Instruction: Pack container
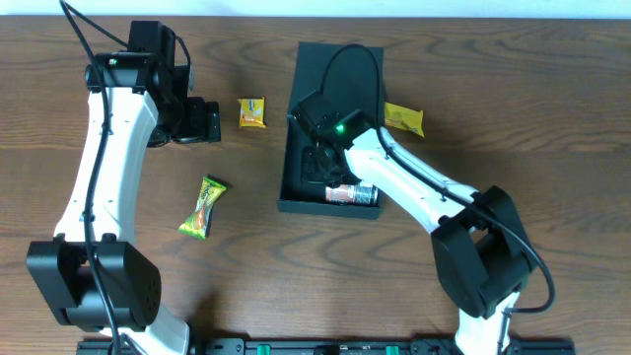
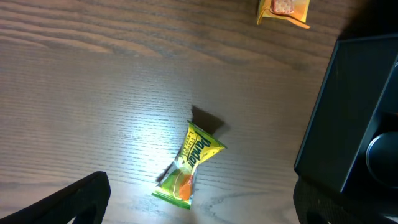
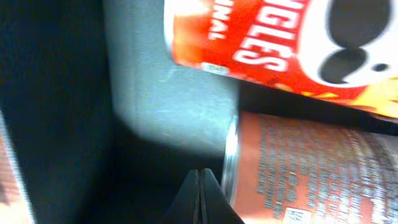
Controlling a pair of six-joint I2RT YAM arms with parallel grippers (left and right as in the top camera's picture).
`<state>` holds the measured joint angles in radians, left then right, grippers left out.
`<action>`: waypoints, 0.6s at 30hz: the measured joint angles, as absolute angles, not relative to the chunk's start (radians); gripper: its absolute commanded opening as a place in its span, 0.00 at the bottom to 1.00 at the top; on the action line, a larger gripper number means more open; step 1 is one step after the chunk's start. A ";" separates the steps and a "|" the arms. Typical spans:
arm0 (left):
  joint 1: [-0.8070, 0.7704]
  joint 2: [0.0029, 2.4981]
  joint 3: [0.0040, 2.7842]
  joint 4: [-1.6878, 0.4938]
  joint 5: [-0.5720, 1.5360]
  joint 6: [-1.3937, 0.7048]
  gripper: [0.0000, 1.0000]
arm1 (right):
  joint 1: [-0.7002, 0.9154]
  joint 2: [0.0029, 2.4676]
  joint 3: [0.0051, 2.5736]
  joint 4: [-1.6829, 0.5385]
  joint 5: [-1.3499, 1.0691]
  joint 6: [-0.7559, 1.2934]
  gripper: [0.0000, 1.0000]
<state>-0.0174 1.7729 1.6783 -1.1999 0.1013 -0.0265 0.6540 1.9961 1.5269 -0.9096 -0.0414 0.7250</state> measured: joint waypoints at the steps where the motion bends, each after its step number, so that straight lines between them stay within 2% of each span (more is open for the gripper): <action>1: -0.017 1.773 1.678 -1.200 0.101 -0.026 0.96 | 0.654 1.996 1.527 -0.916 -0.035 0.725 0.01; 11: -0.017 1.773 1.678 -1.200 0.101 -0.027 0.96 | 0.650 1.996 1.533 -0.704 -0.141 0.727 0.01; 18: -0.017 1.773 1.678 -1.201 0.101 -0.027 0.95 | 0.637 1.996 1.533 -0.612 -0.043 0.734 0.02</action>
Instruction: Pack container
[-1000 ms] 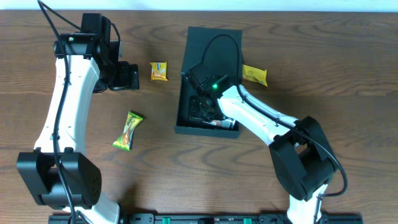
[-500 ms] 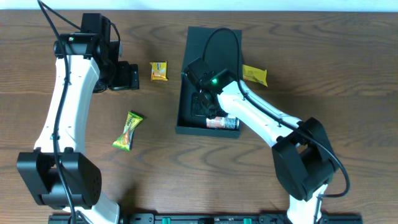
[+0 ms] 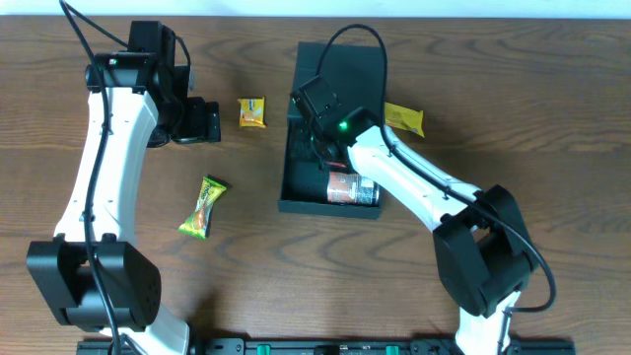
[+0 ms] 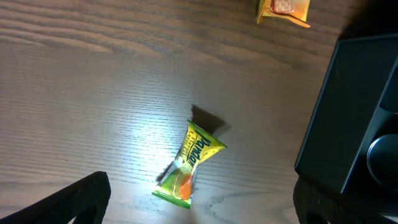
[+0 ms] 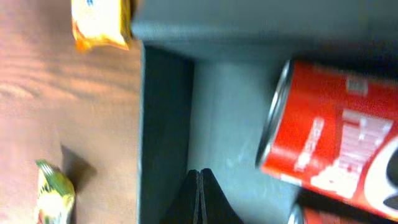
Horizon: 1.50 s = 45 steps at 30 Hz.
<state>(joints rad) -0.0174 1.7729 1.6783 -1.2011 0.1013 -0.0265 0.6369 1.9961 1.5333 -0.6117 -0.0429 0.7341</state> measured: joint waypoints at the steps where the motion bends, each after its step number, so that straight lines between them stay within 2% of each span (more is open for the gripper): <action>1: -0.017 1.773 1.678 -1.202 0.101 -0.027 0.96 | 0.637 1.996 1.533 -0.588 -0.028 0.739 0.02; 12: -0.017 1.773 1.678 -1.203 0.101 -0.027 0.96 | 0.630 2.080 1.538 -0.543 0.033 0.755 0.02; 34: -0.017 1.773 1.678 -1.200 0.101 -0.027 0.96 | 0.586 2.088 1.538 -0.673 0.100 0.738 0.02; 39: -0.017 1.773 1.678 -1.194 0.101 -0.027 0.95 | 0.551 2.088 1.599 -0.689 -0.069 0.715 0.01; 45: -0.017 1.773 1.678 -1.137 0.101 -0.027 0.96 | 0.497 2.088 1.943 -0.775 -0.312 0.646 0.02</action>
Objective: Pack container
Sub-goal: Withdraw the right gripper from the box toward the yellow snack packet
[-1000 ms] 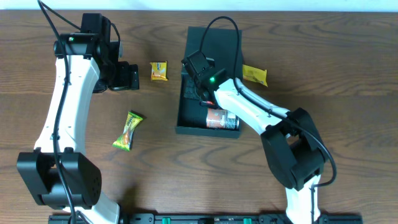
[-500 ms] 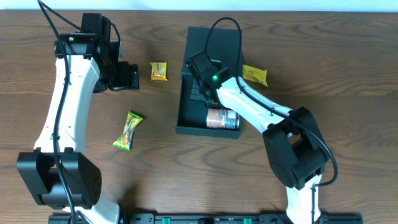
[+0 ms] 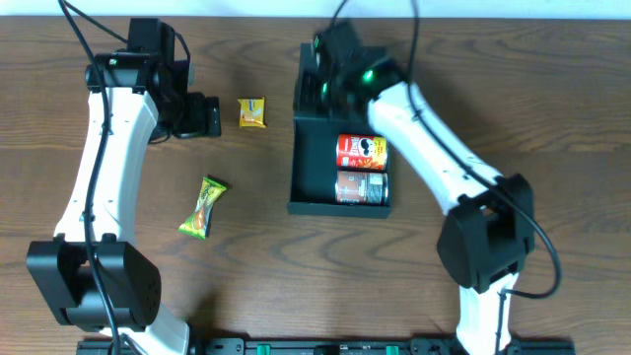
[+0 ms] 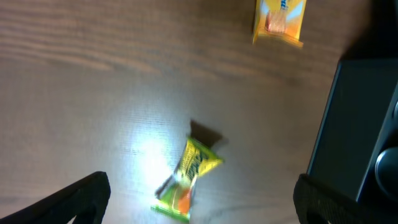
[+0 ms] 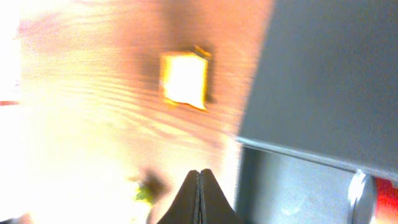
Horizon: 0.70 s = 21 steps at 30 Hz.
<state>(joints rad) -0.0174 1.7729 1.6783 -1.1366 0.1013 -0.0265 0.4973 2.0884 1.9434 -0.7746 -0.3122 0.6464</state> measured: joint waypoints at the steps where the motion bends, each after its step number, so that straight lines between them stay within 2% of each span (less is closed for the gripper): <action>1: -0.017 1.773 1.678 -1.122 0.101 -0.027 0.95 | 0.488 2.088 1.989 -0.800 -0.318 0.630 0.02; 3: -0.017 1.773 1.678 -1.070 0.101 -0.027 0.96 | 0.466 2.086 2.122 -0.937 -0.236 0.593 0.02; 7: -0.017 1.773 1.678 -0.995 0.101 -0.030 0.95 | 0.427 2.080 2.212 -1.091 0.080 0.508 0.11; 8: -0.017 1.773 1.678 -0.984 0.101 -0.033 0.96 | 0.417 2.080 2.212 -1.113 0.130 0.493 0.18; 9: -0.017 1.773 1.678 -0.975 0.101 -0.038 0.96 | 0.402 2.082 2.212 -1.150 0.174 0.477 0.34; 10: -0.017 1.773 1.678 -0.970 0.101 -0.044 0.96 | 0.387 2.084 2.212 -1.179 0.187 0.477 0.55; 11: -0.017 1.773 1.678 -0.968 0.101 -0.050 0.96 | 0.371 2.085 2.212 -1.205 0.192 0.484 0.83; 12: -0.017 1.773 1.678 -0.968 0.100 -0.057 0.96 | 0.344 2.088 2.212 -1.247 0.180 0.497 0.96; 13: -0.017 1.773 1.678 -0.968 0.098 -0.063 0.96 | 0.323 2.091 2.212 -1.274 0.171 0.519 0.98; 14: -0.017 1.773 1.678 -0.969 0.095 -0.073 0.96 | 0.295 2.097 2.212 -1.312 0.152 0.565 0.94; 17: -0.017 1.773 1.678 -0.971 0.088 -0.088 0.96 | 0.212 2.132 2.212 -1.345 0.107 0.709 0.99; 21: -0.017 1.773 1.678 -0.988 0.078 -0.106 0.96 | 0.118 2.232 2.212 -1.326 0.020 0.972 0.99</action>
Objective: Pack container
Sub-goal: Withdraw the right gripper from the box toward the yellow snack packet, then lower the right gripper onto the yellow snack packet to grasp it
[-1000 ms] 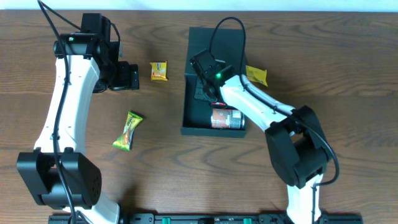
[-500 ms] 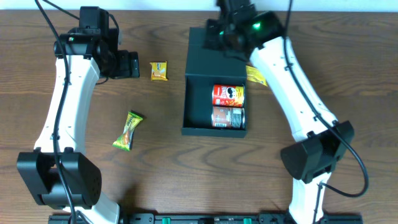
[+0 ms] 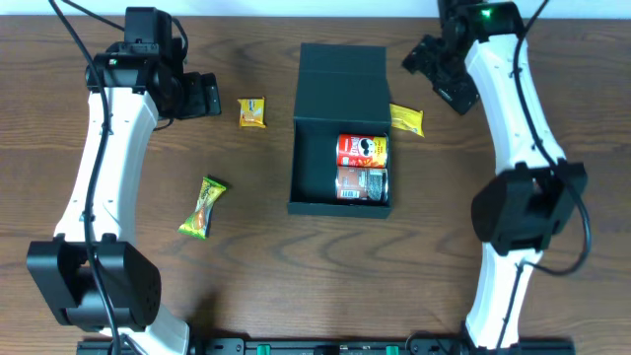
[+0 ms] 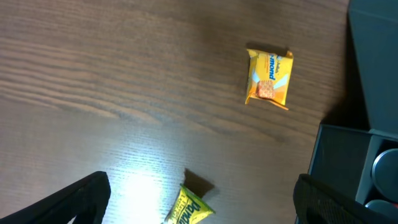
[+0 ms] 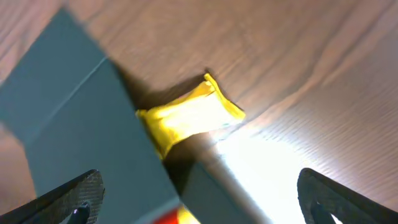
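The black box (image 3: 312, 163) lies open at mid-table, its lid (image 3: 340, 67) folded back to the far side. Two Pringles cans (image 3: 363, 151) lie inside at the right. A yellow packet (image 3: 405, 118) rests against the box's right wall, also seen as the yellow packet (image 5: 189, 118) beside the lid (image 5: 74, 124). My right gripper (image 3: 436, 75) hangs open just beyond it, holding nothing. An orange-yellow packet (image 3: 252, 112) (image 4: 269, 78) lies left of the box, and a green-yellow packet (image 3: 203, 207) (image 4: 189, 211) sits nearer the front. My left gripper (image 3: 205, 96) is open and holds nothing.
The brown wooden table (image 3: 118, 286) carries nothing else. The box's left half (image 3: 315, 148) holds no items. The right arm (image 3: 523, 128) runs down the table's right side, the left arm (image 3: 94, 187) down the left side.
My right gripper was shut over the lid's far left corner; now it is open to the right of the box, above the yellow packet. My left gripper has shifted slightly toward the far edge.
My right gripper was shut inside the box beside the cans, with the box lying askew. Then it was at the box's far left, still shut. Later the box stood square with both cans showing. Now the gripper is open at the right. The three packets stayed put.
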Controlling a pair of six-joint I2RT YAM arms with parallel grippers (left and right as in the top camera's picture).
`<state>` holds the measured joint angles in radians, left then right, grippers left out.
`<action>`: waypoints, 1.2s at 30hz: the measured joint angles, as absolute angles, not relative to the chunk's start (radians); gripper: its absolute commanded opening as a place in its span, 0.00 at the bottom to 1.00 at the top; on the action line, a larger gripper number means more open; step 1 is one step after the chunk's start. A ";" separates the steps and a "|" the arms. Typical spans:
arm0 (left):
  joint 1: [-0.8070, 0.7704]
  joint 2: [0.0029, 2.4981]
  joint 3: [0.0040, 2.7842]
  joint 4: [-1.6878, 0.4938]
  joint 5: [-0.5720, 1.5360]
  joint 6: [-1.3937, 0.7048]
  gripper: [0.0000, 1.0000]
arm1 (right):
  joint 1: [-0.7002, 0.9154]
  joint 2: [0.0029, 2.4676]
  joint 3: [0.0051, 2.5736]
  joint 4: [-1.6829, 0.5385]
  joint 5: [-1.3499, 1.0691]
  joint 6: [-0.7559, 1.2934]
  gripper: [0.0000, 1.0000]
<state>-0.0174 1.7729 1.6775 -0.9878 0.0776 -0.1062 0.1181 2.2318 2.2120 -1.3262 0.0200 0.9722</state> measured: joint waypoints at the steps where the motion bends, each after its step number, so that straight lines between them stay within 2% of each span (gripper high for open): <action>1: -0.017 1.773 1.678 -0.998 0.077 -0.109 0.96 | 0.107 2.264 2.212 -1.322 -0.025 1.051 0.99; 3: -0.017 1.773 1.678 -1.019 0.074 -0.110 0.96 | 0.101 2.329 2.211 -1.256 -0.128 1.171 0.99; 6: -0.017 1.773 1.678 -1.029 0.074 -0.113 0.96 | 0.102 2.401 2.211 -1.143 -0.250 1.246 0.99; 9: -0.017 1.773 1.678 -1.034 0.074 -0.116 0.95 | 0.105 2.443 2.211 -1.139 -0.308 1.306 0.99; 22: -0.017 1.773 1.678 -1.058 0.074 -0.117 0.96 | 0.107 2.445 2.210 -1.257 -0.268 1.414 0.99; 27: -0.017 1.773 1.678 -1.060 0.074 -0.117 0.96 | 0.107 2.445 2.210 -1.259 -0.221 1.428 0.86; 36: -0.017 1.773 1.678 -1.064 0.067 -0.117 0.96 | 0.107 2.445 2.210 -1.259 -0.161 1.434 0.83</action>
